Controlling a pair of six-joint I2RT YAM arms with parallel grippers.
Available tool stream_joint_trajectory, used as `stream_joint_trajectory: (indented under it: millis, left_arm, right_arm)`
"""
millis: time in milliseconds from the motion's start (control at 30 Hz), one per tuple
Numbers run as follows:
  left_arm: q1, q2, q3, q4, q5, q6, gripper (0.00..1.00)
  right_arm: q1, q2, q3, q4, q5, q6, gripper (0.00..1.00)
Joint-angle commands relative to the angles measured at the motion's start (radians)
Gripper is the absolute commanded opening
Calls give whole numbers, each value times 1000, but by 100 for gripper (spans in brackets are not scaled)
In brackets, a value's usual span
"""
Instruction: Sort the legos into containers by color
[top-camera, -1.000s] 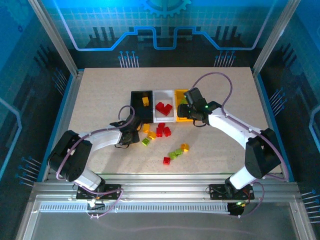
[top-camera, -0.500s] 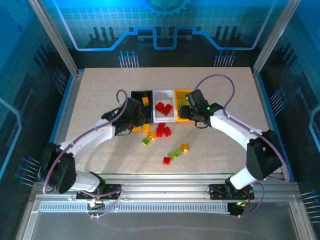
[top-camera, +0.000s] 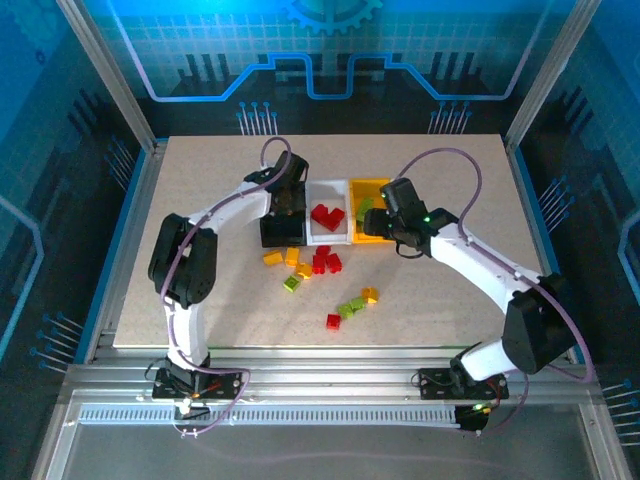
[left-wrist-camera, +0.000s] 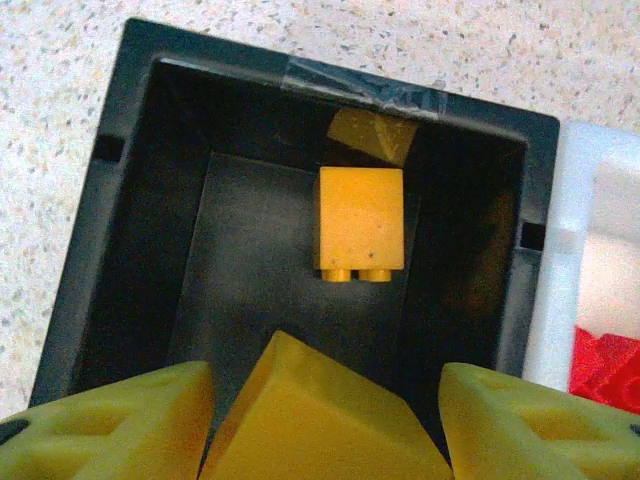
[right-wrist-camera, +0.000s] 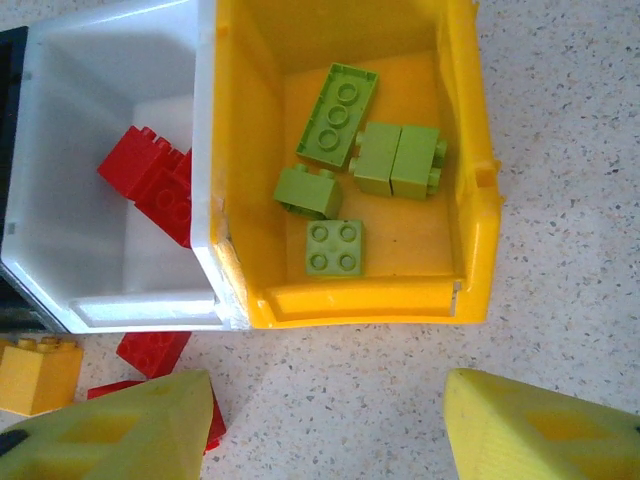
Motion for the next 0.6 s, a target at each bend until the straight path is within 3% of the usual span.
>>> stream_joint_trajectory:
  millis: [0, 200, 433, 567]
  left_arm:
    - [0, -16, 38, -55, 5, 14, 72]
    - [-14, -204, -86, -12, 39, -21, 81]
    - [-31, -541, -577, 197, 119, -130, 97]
    - [-33, -594, -760, 308, 167, -126, 98]
  right_arm:
    - [-13, -25, -17, -13, 5, 18, 64]
    - [-20, -35, -25, -6, -2, 20, 65]
    - [-32, -42, -57, 21, -18, 25, 65]
    - [-32, -30, -62, 31, -25, 28, 65]
